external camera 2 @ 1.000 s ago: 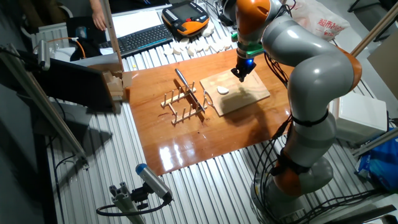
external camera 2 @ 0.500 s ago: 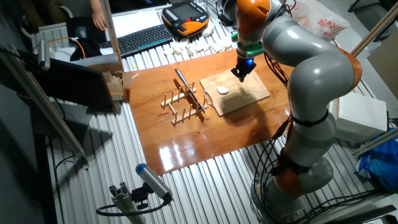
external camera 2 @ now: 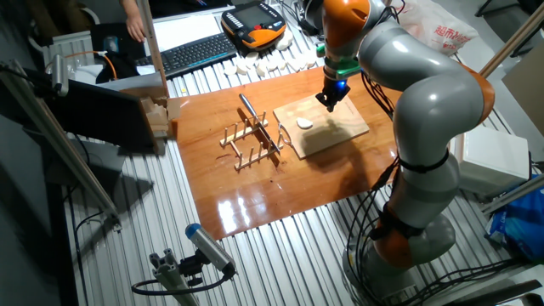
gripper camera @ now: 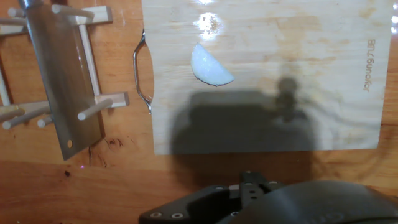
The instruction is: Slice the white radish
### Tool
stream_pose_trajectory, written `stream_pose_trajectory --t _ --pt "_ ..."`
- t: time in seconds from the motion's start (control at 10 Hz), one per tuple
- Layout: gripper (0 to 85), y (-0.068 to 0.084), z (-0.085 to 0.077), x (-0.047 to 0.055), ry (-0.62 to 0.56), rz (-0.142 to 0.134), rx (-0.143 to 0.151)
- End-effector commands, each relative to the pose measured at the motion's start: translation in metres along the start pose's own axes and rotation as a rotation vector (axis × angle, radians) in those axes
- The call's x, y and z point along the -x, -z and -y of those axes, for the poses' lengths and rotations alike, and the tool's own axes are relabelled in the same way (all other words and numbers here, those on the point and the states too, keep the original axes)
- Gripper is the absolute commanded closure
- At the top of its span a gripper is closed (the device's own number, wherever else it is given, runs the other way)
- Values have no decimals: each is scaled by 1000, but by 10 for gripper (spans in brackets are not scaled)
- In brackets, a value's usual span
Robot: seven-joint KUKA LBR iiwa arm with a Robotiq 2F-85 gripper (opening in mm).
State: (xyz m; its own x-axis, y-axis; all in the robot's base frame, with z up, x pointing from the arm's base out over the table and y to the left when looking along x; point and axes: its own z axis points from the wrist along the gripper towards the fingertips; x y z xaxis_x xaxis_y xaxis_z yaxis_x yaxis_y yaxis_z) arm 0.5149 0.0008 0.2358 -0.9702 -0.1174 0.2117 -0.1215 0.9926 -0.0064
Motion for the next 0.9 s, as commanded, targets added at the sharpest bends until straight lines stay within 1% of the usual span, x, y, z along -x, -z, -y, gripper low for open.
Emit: stream_pose_trajectory --t 0.0,0.4,0.5,0.6,0.7,0.8 --pt "850 0 0 0 0 0 0" --pt "850 0 0 0 16 -2 0" --pt "850 0 0 0 7 1 1" --pt "850 0 0 0 -14 16 4" --pt "850 0 0 0 -20 61 56" --pt "850 0 0 0 -32 20 134"
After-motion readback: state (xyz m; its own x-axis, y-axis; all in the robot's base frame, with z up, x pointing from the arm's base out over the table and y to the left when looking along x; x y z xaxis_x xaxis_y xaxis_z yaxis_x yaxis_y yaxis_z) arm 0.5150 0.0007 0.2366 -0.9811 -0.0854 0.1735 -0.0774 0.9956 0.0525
